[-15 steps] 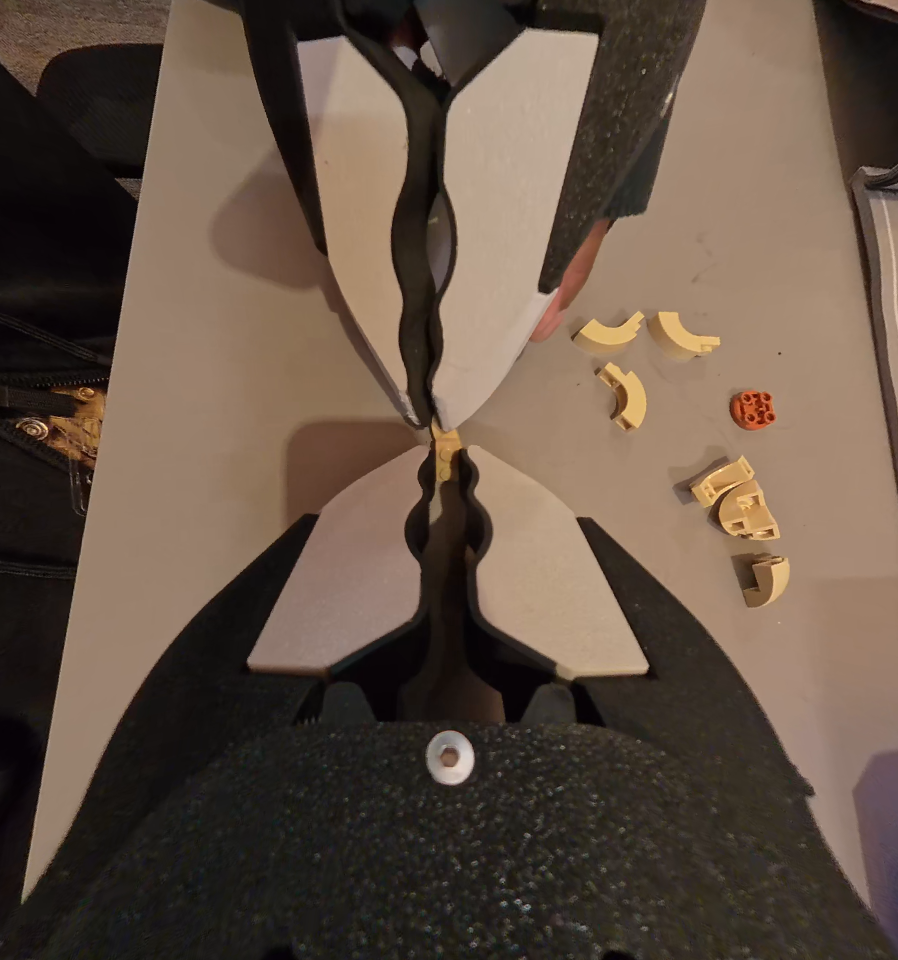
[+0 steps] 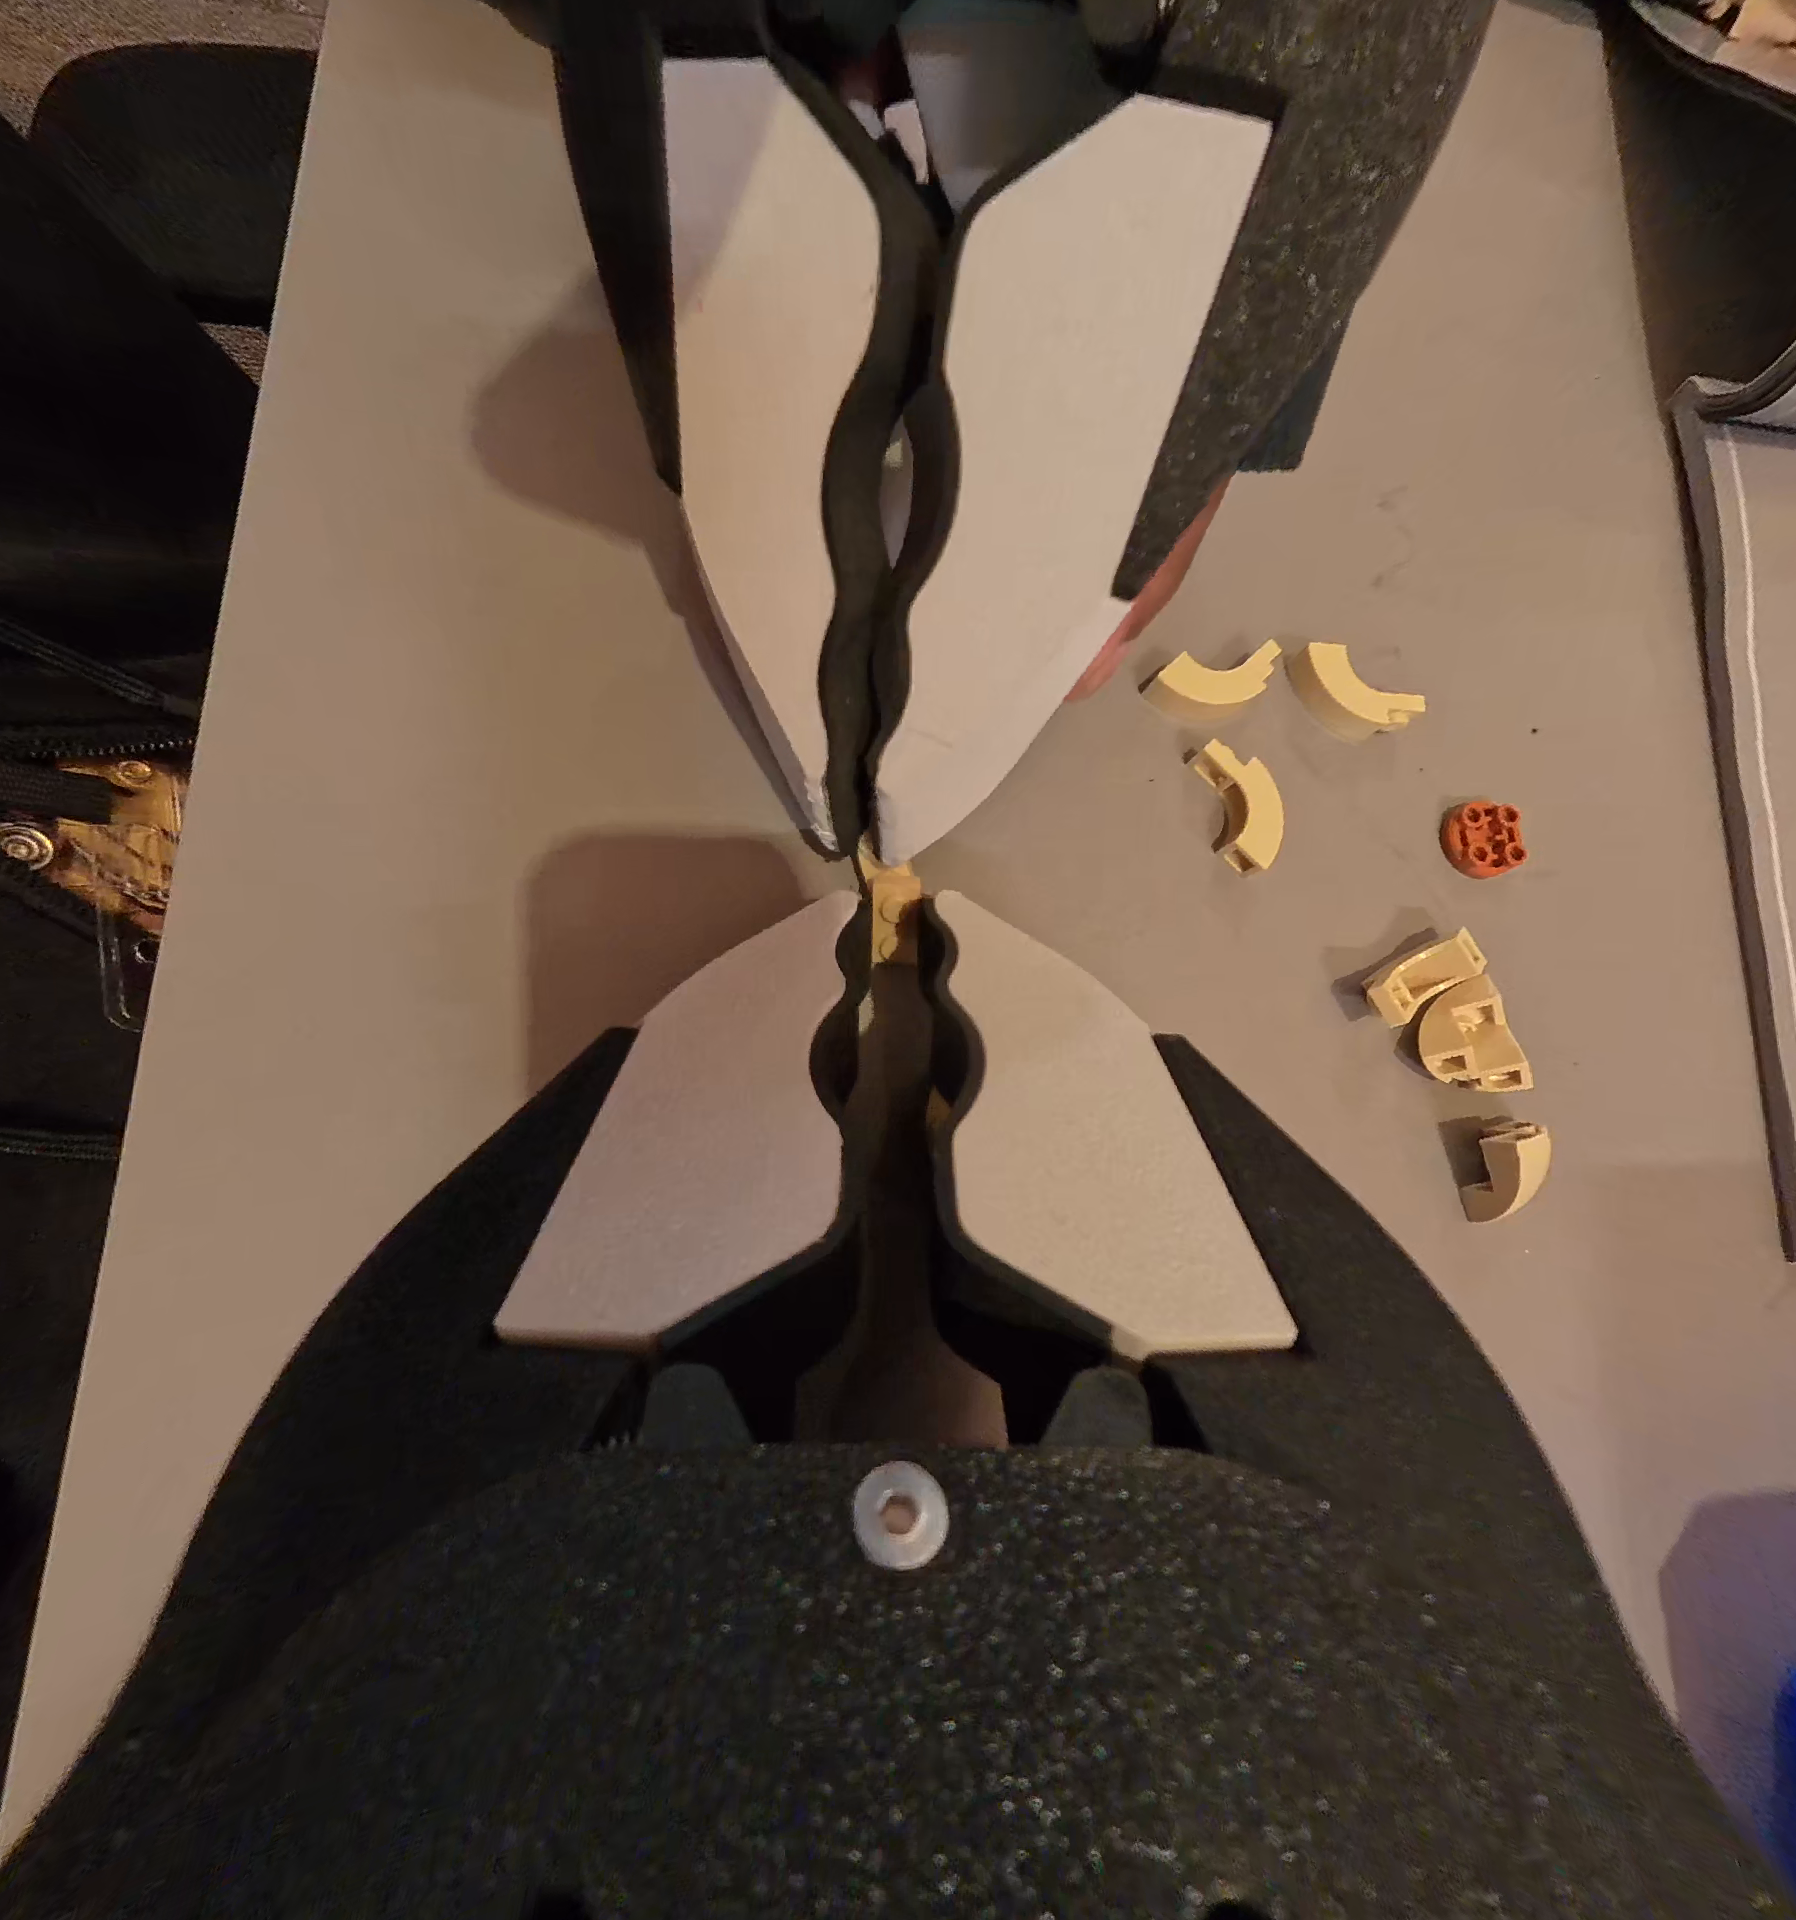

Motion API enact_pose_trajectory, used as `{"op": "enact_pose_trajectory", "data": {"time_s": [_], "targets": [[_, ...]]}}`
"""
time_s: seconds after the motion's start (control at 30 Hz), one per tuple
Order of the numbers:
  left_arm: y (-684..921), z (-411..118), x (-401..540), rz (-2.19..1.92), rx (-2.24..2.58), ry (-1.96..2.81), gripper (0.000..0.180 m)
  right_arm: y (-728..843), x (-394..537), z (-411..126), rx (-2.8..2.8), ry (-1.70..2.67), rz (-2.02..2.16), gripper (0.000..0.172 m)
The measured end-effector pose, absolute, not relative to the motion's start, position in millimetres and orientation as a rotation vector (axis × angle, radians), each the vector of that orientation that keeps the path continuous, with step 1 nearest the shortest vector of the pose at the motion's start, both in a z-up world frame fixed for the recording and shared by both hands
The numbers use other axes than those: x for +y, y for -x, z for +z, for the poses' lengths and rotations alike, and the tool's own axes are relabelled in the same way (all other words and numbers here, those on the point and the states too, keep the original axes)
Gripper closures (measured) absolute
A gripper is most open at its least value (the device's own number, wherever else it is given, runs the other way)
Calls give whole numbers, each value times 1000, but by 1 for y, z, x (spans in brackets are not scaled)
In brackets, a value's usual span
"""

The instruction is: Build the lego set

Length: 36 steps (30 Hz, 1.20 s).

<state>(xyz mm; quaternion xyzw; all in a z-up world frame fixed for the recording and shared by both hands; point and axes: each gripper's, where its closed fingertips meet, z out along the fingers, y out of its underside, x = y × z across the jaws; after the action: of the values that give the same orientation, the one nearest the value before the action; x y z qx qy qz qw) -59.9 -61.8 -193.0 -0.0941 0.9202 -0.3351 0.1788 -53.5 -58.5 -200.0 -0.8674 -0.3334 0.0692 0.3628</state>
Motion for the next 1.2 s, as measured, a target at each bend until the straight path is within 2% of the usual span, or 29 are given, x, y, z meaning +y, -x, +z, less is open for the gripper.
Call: {"op": "enact_pose_trajectory", "data": {"time_s": [0.3, 0.6, 0.7, 0.83, 1.2], "targets": [[61, -197, -55, -1000, 2598, 357, 177, 55, -58, -200, -843, 2244, 173, 164], [57, -190, -47, -977, 2558, 502, 160, 54, -59, -200, -838, 2240, 157, 164], [56, -197, -45, -933, 2597, 548, 160, 54, -59, -200, -835, 2239, 162, 164], [60, -201, -51, -953, 2672, 577, 173, 54, -60, -199, -819, 2241, 174, 164], [53, -191, -54, -744, 2524, 333, 174, 49, -58, -197, -799, 2234, 136, 164]]}}
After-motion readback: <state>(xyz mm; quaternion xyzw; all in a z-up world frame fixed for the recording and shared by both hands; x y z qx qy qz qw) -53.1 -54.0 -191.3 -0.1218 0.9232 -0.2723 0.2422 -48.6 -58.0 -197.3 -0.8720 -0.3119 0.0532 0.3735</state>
